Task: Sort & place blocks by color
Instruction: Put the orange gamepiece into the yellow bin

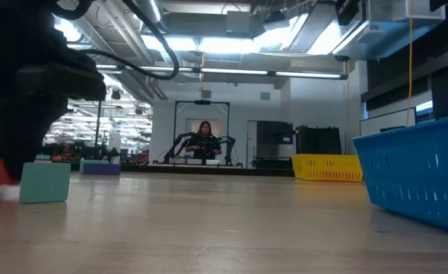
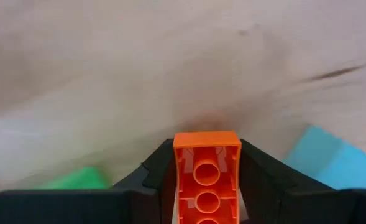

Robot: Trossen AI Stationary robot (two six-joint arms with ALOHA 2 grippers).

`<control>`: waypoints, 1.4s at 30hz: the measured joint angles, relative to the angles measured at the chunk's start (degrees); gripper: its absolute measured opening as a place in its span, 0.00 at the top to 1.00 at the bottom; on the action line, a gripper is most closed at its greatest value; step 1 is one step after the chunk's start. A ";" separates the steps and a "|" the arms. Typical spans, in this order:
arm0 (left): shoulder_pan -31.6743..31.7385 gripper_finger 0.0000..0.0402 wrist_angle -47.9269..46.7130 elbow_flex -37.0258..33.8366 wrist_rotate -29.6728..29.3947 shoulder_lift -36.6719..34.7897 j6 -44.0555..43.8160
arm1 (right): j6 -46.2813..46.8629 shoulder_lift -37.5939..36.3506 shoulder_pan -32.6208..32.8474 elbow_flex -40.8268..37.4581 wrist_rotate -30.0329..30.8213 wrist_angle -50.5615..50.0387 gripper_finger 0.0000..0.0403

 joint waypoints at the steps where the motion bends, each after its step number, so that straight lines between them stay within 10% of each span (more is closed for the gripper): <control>1: 0.31 0.68 -1.35 -0.01 -0.22 -0.61 0.61 | 0.00 0.00 -0.02 0.00 0.00 0.00 1.00; 10: 8.00 0.68 -13.06 -0.04 -14.66 -13.94 11.68 | 0.02 0.02 -0.01 0.00 -0.02 0.00 1.00; 18: 25.48 0.68 2.18 -0.04 -26.79 -23.84 47.91 | 0.04 0.02 -0.01 0.00 -0.04 0.00 1.00; 25: 40.36 0.69 38.40 -0.04 -8.29 -25.25 80.63 | 0.62 0.02 0.00 0.00 0.00 0.02 1.00; 34: 43.65 0.69 67.89 -0.02 11.02 -26.29 77.92 | 9.88 2.17 -0.02 0.00 4.57 5.31 1.00; 42: 36.83 0.69 69.12 -0.07 11.58 -26.26 78.44 | 13.72 10.55 0.18 1.24 4.51 18.27 0.95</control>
